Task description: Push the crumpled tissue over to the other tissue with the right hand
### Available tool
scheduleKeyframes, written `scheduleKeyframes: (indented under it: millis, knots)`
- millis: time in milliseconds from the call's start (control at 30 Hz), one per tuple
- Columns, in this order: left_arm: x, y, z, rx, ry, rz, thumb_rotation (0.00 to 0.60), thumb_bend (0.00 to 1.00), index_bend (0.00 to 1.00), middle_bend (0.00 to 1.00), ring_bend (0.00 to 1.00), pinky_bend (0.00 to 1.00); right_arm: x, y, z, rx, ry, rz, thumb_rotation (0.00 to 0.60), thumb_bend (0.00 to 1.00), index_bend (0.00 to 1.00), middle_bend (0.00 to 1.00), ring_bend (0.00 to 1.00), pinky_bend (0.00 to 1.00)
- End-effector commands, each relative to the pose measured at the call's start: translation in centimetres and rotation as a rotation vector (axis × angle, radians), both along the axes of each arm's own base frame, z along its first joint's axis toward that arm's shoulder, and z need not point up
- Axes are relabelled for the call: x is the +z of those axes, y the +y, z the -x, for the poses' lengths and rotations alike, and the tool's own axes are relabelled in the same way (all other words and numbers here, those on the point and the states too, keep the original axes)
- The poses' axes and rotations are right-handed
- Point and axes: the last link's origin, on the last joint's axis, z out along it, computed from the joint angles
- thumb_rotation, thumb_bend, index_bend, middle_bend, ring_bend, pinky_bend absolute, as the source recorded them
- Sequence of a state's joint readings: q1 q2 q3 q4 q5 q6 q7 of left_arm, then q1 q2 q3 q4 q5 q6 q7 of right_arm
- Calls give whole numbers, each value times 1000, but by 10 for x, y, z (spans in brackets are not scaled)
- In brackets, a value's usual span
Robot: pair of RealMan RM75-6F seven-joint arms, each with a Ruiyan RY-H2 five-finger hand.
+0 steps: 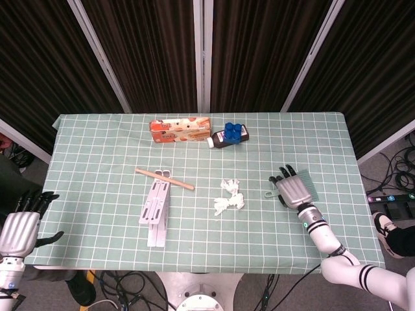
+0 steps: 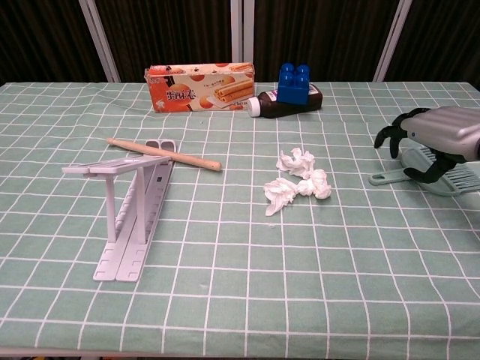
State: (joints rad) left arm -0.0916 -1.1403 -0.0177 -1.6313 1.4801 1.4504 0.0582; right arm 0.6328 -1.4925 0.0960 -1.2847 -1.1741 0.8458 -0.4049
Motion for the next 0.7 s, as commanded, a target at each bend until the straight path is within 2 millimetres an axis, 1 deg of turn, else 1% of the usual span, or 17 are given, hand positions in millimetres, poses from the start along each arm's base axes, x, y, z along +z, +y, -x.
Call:
scheduleKeyframes:
  millis: [33, 100, 133, 233, 267, 333, 367, 433, 467, 567, 667, 700]
  knots:
    - [0, 0, 0, 0, 0, 0, 600, 8, 188, 148, 78, 63, 6, 7, 0, -24, -19, -12, 600, 326, 0, 79, 0, 0]
    - [0, 0, 1, 1, -1, -1, 600, 8, 188, 148, 78, 63, 22, 11, -2, -33, -62, 25, 600, 325, 0, 46, 0, 0]
    - [0, 0, 1, 2, -2, -2, 600, 8, 188, 148, 78, 63, 31, 14, -3, -35, -86, 51, 600, 325, 0, 43, 0, 0]
    - [0, 0, 2, 4, -2, -5, 600, 8, 188, 148, 78, 63, 66, 28, -1, -38, -177, 152, 600, 325, 0, 60, 0, 0]
    - [-1, 1, 3, 5, 2, -8, 600, 7, 188, 148, 78, 63, 81, 36, 1, -33, -217, 195, 600, 325, 0, 80, 0, 0]
    - [-2, 1, 4, 6, 7, -12, 600, 8, 188, 148, 78, 63, 101, 50, 6, -23, -268, 245, 600, 326, 0, 100, 0, 0]
    - [-4, 1, 4, 7, 10, -14, 600, 7, 188, 148, 78, 63, 114, 61, 10, -18, -294, 270, 600, 326, 0, 102, 0, 0]
    - [-5, 2, 5, 10, 12, -18, 600, 8, 188, 148, 78, 63, 132, 78, 17, -13, -335, 312, 600, 327, 0, 104, 0, 0]
    - [-6, 2, 5, 13, 15, -22, 600, 7, 188, 148, 78, 63, 142, 90, 21, -9, -357, 340, 600, 327, 0, 105, 0, 0]
    - [-5, 3, 7, 27, 32, -51, 600, 7, 188, 148, 78, 63, 159, 118, 31, -1, -399, 389, 600, 327, 0, 108, 0, 0]
    - [-5, 3, 7, 38, 45, -88, 600, 7, 188, 148, 78, 63, 165, 140, 38, -5, -434, 402, 600, 326, 0, 117, 0, 0]
    - [-6, 3, 7, 40, 47, -93, 600, 8, 188, 148, 78, 63, 165, 144, 39, -7, -437, 399, 600, 327, 0, 120, 0, 0]
